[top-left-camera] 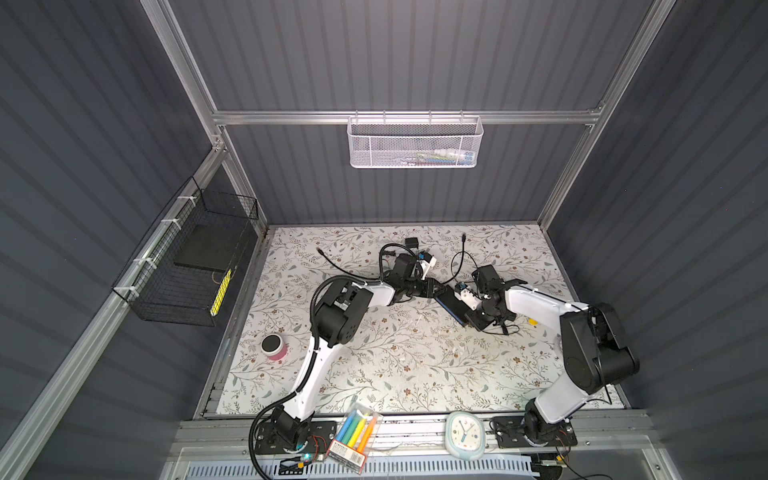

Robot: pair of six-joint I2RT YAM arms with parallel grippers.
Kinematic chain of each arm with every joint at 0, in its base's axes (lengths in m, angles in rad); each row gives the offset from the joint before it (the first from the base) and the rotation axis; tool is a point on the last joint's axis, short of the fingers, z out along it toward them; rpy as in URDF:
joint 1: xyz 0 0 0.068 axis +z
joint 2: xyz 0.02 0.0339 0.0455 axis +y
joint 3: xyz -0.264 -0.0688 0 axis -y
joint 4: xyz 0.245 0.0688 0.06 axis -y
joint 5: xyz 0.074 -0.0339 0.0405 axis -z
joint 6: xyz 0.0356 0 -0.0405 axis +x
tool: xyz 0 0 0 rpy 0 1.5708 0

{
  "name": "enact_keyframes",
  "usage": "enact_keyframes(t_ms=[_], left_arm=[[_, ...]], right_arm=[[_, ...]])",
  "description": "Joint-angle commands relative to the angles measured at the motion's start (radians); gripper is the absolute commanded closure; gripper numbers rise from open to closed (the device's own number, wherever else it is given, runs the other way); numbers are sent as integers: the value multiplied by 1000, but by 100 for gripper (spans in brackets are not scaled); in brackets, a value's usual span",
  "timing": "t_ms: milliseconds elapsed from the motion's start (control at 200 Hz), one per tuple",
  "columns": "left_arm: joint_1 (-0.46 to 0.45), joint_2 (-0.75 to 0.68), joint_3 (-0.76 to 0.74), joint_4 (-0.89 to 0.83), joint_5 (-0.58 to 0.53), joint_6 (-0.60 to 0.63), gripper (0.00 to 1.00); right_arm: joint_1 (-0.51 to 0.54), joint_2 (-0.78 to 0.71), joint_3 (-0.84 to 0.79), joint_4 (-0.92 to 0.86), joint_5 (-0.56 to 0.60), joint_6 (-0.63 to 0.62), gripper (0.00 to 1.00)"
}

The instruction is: Insert the plug into the switch port

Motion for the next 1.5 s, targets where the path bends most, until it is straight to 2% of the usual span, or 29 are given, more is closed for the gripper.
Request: enact_keyframes(t_ms=[0,125,315,385,520,715,871,1036,1236,1496], left_arm=[[-68,9,-79,-256,55,30,71],[-8,-91,-95,-325,14,77,62],[44,-273,-70,-499,-94,199,56],[48,-332,-80,-502,-125,201,56],[47,-385,-84,-495,-142,192,53],[-11,-343,-8,-550,-165,219,52],[-48,-276,35,-532,-181,186,51],[-53,-232,85,-564,-254,196,50],[-52,-110,252,-649,-265,230,46],[-32,-57,270,-643,-268,221,42]], right_arm=[[7,-82,-7,162,33,50,76],[-1,-139,3,33,100,172,73],[-13,-294,-42,-40,147,378,71],[-18,-363,-84,-17,135,492,71],[-22,-471,-210,88,45,746,68],[-28,-469,-335,268,37,971,64],[-54,-406,-378,390,15,1023,60],[-83,-339,-375,471,-52,1043,58],[-102,-279,-380,546,-89,1056,54],[-117,-236,-382,560,-118,1073,53]])
